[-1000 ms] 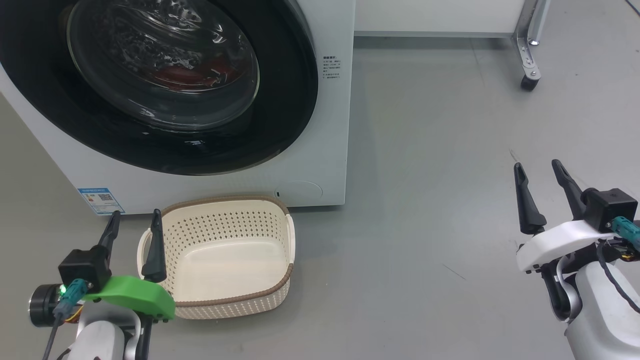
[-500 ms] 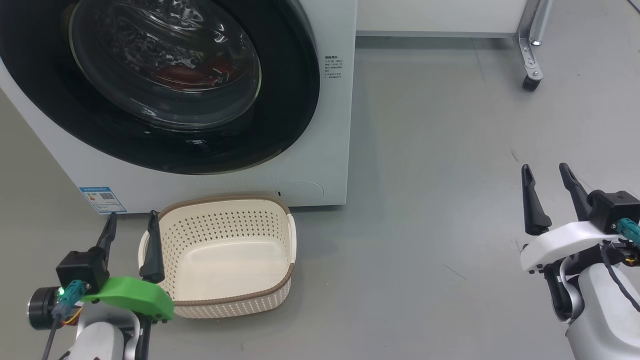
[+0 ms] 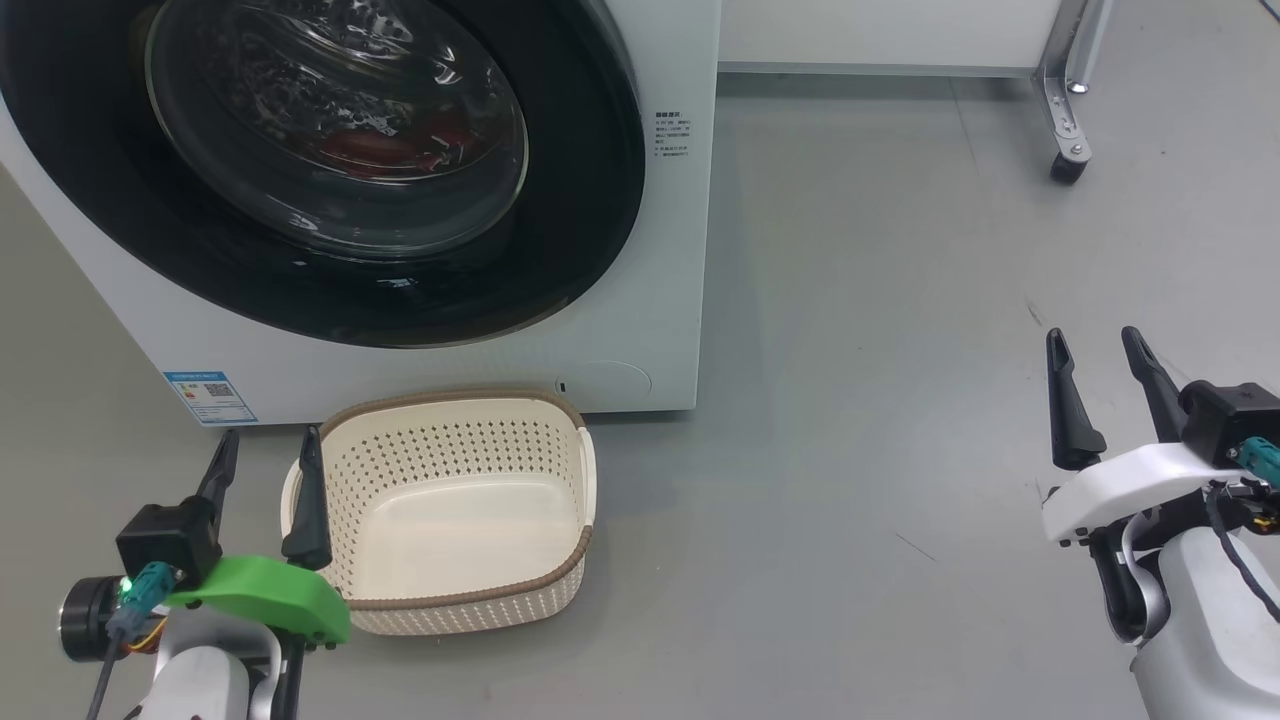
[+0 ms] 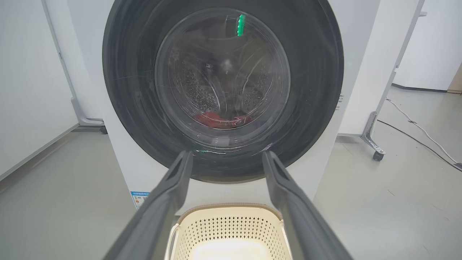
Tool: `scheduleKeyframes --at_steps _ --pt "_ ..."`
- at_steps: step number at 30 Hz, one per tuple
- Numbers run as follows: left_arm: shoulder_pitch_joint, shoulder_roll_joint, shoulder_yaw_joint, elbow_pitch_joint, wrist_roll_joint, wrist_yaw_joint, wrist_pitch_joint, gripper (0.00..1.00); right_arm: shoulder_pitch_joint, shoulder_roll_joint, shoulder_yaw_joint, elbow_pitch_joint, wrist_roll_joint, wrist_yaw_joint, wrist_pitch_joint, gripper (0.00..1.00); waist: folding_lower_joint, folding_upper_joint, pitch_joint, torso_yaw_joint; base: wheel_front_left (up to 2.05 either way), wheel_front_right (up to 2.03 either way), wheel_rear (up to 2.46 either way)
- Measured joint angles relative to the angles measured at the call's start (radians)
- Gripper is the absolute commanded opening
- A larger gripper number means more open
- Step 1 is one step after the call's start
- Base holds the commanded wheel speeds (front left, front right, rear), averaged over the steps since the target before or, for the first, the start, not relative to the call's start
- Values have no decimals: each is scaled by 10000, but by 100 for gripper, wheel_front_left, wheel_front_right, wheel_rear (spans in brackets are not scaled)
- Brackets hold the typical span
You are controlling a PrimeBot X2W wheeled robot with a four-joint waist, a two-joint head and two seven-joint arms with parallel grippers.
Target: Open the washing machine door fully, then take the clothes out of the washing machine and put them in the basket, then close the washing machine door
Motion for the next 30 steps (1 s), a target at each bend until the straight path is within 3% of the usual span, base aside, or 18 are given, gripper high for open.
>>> scheduleKeyframes --at_steps 4,5,7,12,18,30 --pt "0 -4 117 46 0 -12 0 100 0 48 -107 15 -2 54 0 100 0 0 3 7 0 0 0" --pt "0 -6 130 46 2 -13 0 100 0 65 -144 17 0 56 0 90 0 0 4 8 0 0 0" --pt "0 -21 161 46 12 -13 0 100 0 128 -257 17 44 88 0 0 0 0 7 10 0 0 0" --pt "0 -33 196 48 13 -84 0 100 -2 491 -734 0 629 270 0 0 0 0 46 20 0 0 0" --pt "-8 -50 169 29 69 -178 0 100 -66 1018 -1695 84 2303 493 0 0 0 0 258 127 0 0 0" --pt "-263 -113 -155 -236 98 -324 0 100 -1109 1158 -2437 332 5041 667 460 0 0 0 945 741 0 0 0"
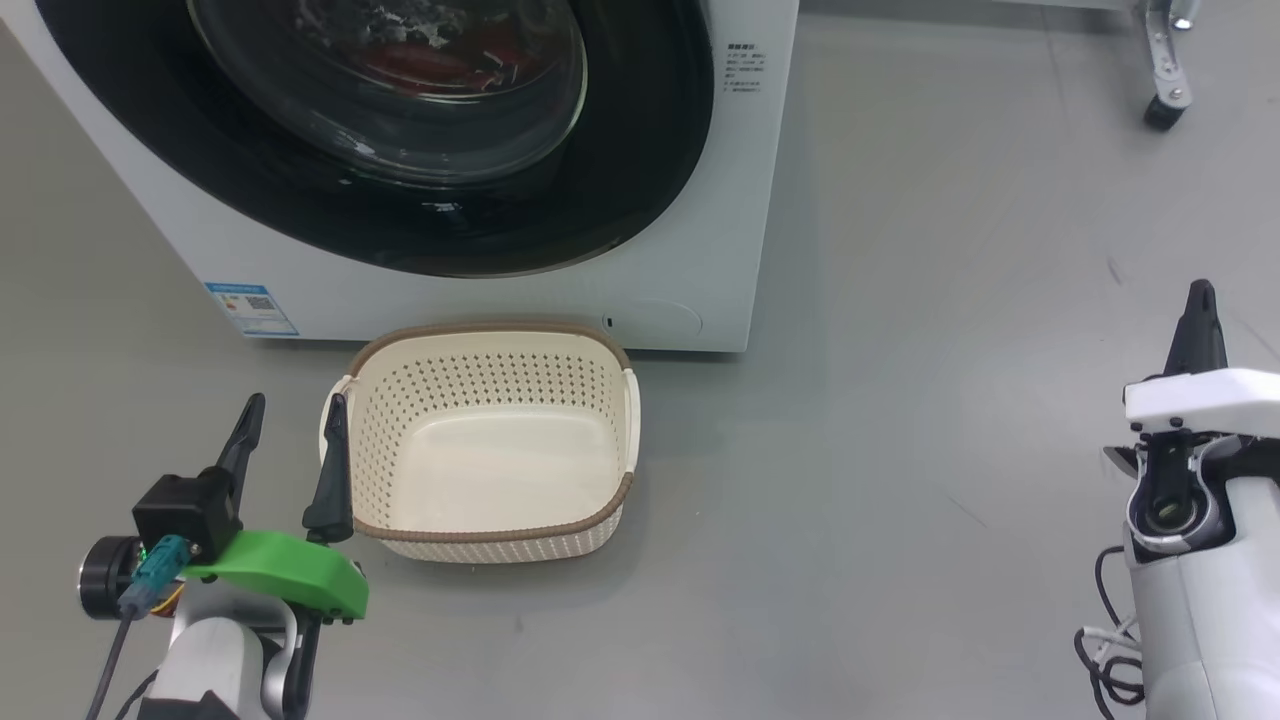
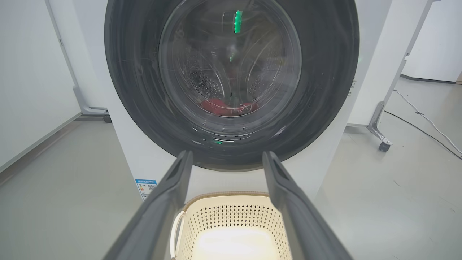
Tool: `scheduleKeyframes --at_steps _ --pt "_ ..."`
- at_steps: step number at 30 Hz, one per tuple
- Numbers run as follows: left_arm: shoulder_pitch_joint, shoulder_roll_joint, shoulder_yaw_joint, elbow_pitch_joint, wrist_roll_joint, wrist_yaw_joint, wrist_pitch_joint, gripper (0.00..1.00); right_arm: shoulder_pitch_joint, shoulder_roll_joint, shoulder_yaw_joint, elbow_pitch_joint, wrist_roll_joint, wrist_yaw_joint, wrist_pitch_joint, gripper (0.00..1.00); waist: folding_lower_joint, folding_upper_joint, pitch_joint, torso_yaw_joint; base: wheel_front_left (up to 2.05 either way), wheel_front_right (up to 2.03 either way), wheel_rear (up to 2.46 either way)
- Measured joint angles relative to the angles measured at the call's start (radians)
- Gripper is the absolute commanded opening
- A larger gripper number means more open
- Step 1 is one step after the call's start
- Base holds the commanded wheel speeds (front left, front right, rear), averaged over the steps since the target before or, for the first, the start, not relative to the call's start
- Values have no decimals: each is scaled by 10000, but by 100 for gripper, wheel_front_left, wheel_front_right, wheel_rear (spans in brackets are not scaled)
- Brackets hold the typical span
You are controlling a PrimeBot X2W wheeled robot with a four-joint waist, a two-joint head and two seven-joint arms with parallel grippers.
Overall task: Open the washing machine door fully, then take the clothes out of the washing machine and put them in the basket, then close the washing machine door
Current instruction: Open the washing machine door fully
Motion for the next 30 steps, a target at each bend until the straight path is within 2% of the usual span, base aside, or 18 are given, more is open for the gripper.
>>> scheduleKeyframes --at_steps 10,25,30 --pt "-456 -71 -437 -374 -35 -173 -27 100 -1442 15 -353 -12 2211 0 1718 0 0 0 837 832 0 0 0" --pt "-838 -127 -1680 -1062 -1379 -219 -29 100 -4212 -236 -316 6 3883 -19 4416 0 0 0 2412 2209 0 0 0" --pt "-954 -136 -2079 -1313 -1693 -290 -29 100 -5254 -359 -226 -23 4136 -349 5035 0 1 0 2965 2573 0 0 0"
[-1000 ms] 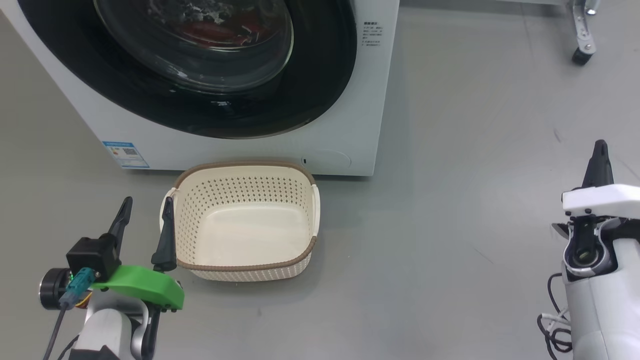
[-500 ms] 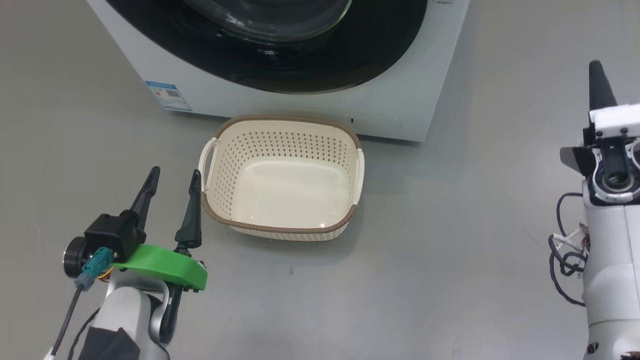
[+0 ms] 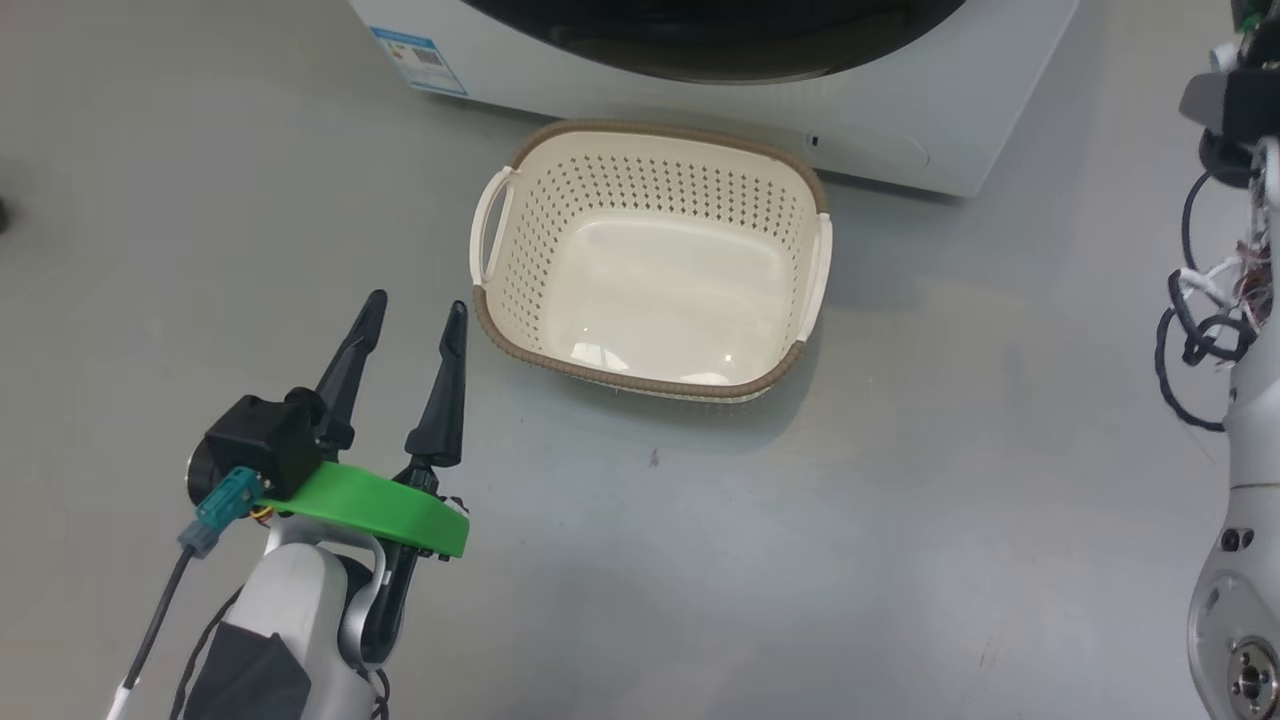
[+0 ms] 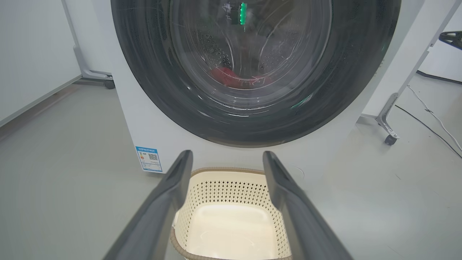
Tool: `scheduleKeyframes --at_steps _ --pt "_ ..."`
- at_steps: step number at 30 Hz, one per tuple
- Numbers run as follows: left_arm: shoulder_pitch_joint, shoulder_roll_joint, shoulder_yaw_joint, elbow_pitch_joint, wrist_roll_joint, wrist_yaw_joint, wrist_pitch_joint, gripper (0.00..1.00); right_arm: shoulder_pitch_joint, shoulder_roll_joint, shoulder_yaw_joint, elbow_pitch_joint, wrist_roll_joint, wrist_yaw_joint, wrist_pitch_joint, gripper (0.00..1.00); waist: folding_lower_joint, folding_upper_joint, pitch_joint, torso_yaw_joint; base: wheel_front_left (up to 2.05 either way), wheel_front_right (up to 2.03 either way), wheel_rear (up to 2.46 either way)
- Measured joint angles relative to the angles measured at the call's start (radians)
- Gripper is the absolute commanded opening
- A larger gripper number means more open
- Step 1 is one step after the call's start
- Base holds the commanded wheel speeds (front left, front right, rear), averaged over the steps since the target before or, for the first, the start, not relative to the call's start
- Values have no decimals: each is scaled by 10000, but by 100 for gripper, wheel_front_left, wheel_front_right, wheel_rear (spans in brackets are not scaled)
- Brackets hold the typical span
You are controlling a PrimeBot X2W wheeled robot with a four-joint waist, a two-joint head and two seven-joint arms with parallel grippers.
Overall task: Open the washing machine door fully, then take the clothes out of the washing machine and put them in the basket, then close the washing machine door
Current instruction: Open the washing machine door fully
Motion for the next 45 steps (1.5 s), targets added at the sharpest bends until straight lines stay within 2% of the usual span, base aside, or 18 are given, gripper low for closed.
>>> scheduleKeyframes --at_steps 13,24,29,36,45 --pt "-226 -27 -895 -408 -698 0 0 100 -1726 -508 502 196 -46 -625 976 0 0 0 1086 852 0 0 0" --pt "-244 -36 -1392 -650 -1081 59 0 100 -2742 -466 642 504 -59 -780 1195 0 0 0 1601 1321 0 0 0" --pt "-244 -38 -1442 -675 -1087 150 0 100 -2988 -523 662 702 -59 -782 1227 0 0 0 1675 1430 0 0 0" --pt "-328 -38 -1281 -811 -1187 336 2 100 -3020 -706 834 951 107 -662 1918 0 0 0 1700 1445 0 0 0" --pt "-510 -46 -1106 -926 -1172 359 0 100 -2582 -533 1204 1244 481 -265 2987 0 0 0 1533 1281 0 0 0"
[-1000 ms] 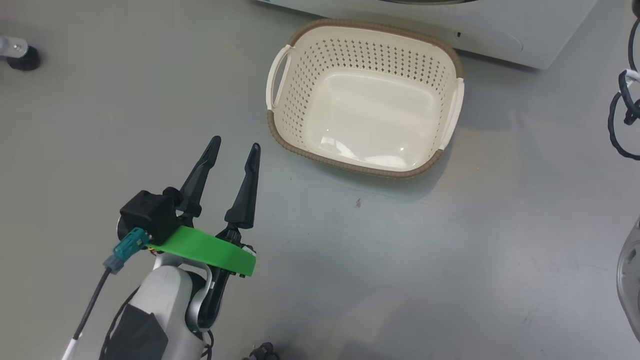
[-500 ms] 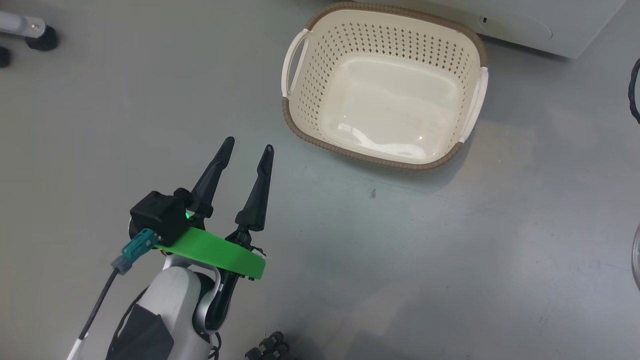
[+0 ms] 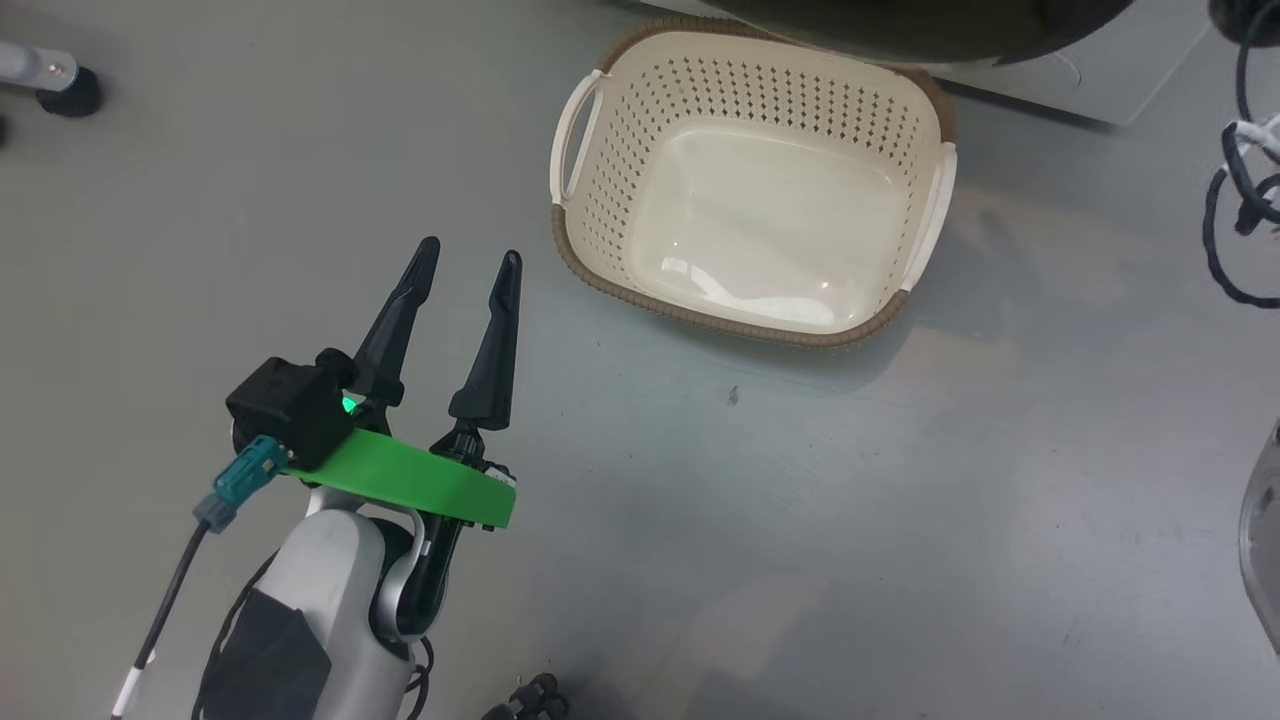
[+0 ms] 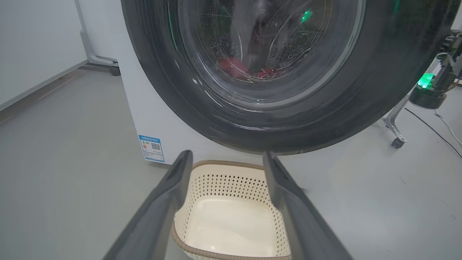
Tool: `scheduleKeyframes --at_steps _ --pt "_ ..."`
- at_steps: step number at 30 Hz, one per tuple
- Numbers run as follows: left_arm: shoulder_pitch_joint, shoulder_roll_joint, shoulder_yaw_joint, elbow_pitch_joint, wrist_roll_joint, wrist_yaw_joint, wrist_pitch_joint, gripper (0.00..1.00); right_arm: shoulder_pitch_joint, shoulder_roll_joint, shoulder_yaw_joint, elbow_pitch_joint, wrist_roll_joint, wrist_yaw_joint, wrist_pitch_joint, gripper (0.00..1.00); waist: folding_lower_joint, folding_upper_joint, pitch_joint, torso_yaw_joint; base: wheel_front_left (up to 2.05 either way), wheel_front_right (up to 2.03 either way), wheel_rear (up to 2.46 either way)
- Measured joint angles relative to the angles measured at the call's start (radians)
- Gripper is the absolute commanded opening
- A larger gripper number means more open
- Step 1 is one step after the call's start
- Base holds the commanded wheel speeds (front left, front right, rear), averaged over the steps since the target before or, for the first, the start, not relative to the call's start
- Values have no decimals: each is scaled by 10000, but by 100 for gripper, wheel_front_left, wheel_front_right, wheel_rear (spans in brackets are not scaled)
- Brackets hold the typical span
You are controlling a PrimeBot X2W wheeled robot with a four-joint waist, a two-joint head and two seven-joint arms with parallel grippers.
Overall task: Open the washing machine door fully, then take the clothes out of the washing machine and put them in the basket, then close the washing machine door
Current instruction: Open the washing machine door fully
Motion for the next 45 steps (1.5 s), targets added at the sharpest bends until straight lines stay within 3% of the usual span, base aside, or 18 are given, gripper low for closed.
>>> scheduleKeyframes --at_steps 10,23,31,37,45 --pt "-1 -2 192 104 33 81 0 100 870 174 566 138 393 339 1313 0 0 0 -458 -178 0 0 0" --pt "70 -2 230 431 27 82 0 100 2344 621 1703 40 577 529 2794 0 -1 0 -1380 -83 0 0 0" --pt "428 0 65 780 -2 94 0 100 3252 809 2259 -119 662 610 2915 0 -1 0 -2045 291 0 0 0" --pt "826 8 458 907 35 272 0 100 3754 947 3076 -88 667 612 2662 0 -1 0 -2545 575 0 0 0" --pt "1023 15 823 899 215 357 0 100 4172 886 4926 -621 2598 612 1931 0 -1 0 -2998 793 0 0 0"
